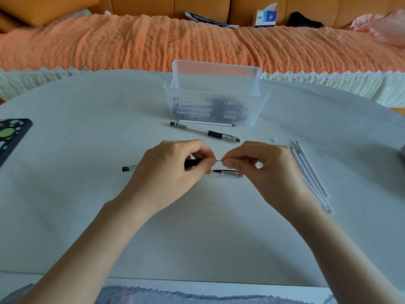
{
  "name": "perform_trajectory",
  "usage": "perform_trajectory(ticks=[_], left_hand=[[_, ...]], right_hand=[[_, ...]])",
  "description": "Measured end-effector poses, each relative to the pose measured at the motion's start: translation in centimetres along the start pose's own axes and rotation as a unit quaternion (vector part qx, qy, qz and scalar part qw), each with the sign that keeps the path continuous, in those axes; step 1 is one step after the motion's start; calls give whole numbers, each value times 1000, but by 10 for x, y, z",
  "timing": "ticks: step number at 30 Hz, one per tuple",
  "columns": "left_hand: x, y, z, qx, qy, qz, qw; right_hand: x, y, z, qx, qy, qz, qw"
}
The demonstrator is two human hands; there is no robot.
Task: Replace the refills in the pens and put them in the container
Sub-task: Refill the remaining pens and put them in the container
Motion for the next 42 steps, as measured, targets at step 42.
perform_trajectory(ticks=[42], left_hand=[[1, 3, -16, 6, 15, -6, 1000]], right_hand=[[-11, 16, 33, 81, -347, 73, 931]])
Point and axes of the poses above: each hand's wrist, its own y-axis towards the middle knuckle, its own x-axis out of the palm, z = x × y, the point moved 6 cm from there along y, towards the middle knuckle, and after that the axes turned 14 degrees about y, right-handed, at the moved point
